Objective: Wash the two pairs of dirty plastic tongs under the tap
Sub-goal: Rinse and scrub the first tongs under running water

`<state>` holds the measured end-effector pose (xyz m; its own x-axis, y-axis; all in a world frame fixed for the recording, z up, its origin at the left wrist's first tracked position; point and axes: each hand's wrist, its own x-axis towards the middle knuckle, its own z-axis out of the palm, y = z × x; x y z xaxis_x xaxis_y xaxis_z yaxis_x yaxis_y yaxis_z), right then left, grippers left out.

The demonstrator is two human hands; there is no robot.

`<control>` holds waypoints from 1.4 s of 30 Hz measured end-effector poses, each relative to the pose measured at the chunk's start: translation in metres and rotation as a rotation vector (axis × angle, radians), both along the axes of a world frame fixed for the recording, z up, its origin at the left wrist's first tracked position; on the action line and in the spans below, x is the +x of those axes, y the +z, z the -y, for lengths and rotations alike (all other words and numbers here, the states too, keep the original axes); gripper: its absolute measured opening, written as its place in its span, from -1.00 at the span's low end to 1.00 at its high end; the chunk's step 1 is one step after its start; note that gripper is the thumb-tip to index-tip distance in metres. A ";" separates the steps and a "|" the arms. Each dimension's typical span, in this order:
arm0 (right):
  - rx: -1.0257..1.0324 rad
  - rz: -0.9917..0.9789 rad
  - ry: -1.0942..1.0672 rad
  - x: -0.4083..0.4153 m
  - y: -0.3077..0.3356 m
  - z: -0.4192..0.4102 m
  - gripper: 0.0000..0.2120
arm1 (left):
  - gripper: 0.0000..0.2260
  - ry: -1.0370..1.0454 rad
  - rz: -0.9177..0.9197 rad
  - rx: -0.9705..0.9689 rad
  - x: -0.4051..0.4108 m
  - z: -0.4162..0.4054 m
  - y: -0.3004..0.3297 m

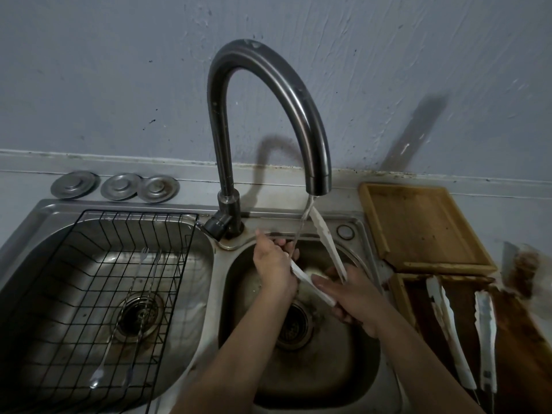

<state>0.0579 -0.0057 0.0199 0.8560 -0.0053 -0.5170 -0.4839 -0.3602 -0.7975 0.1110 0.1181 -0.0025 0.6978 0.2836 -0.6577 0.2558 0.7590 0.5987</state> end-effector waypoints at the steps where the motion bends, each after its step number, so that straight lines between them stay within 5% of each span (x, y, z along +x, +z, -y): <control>1: 0.010 -0.036 0.011 0.001 -0.001 0.002 -0.66 | -0.62 -0.046 -0.015 -0.052 0.001 -0.001 0.001; 4: 0.064 -0.106 0.067 -0.002 0.002 0.001 -0.73 | -0.60 -0.252 0.044 -0.173 0.003 -0.013 0.003; 10: 0.235 -0.249 0.024 0.004 -0.002 0.007 -0.71 | -0.72 -0.248 0.307 -0.463 -0.007 -0.025 0.006; 14: 0.277 -0.240 0.020 0.006 -0.001 0.002 -0.72 | -0.69 -0.400 0.293 -0.535 -0.020 -0.019 0.011; 20: 0.518 -0.367 -0.060 -0.001 -0.007 -0.011 -0.67 | -0.47 -0.392 0.146 -0.333 -0.007 -0.020 0.018; 25: 0.573 -0.440 -0.123 0.005 -0.009 0.004 -0.67 | -0.85 -0.463 0.219 -0.326 -0.025 -0.017 0.018; 30: 0.651 -0.462 -0.118 0.003 -0.009 0.004 -0.59 | -0.82 -0.630 0.251 -0.103 -0.030 -0.025 0.017; 34: 0.609 -0.291 -0.201 0.004 0.005 -0.007 -0.54 | -0.88 -0.495 0.199 -0.161 -0.023 -0.036 0.012; 42: 0.209 0.278 -0.057 -0.005 0.022 -0.023 -0.91 | -0.77 -0.238 0.041 -0.412 -0.026 -0.039 0.016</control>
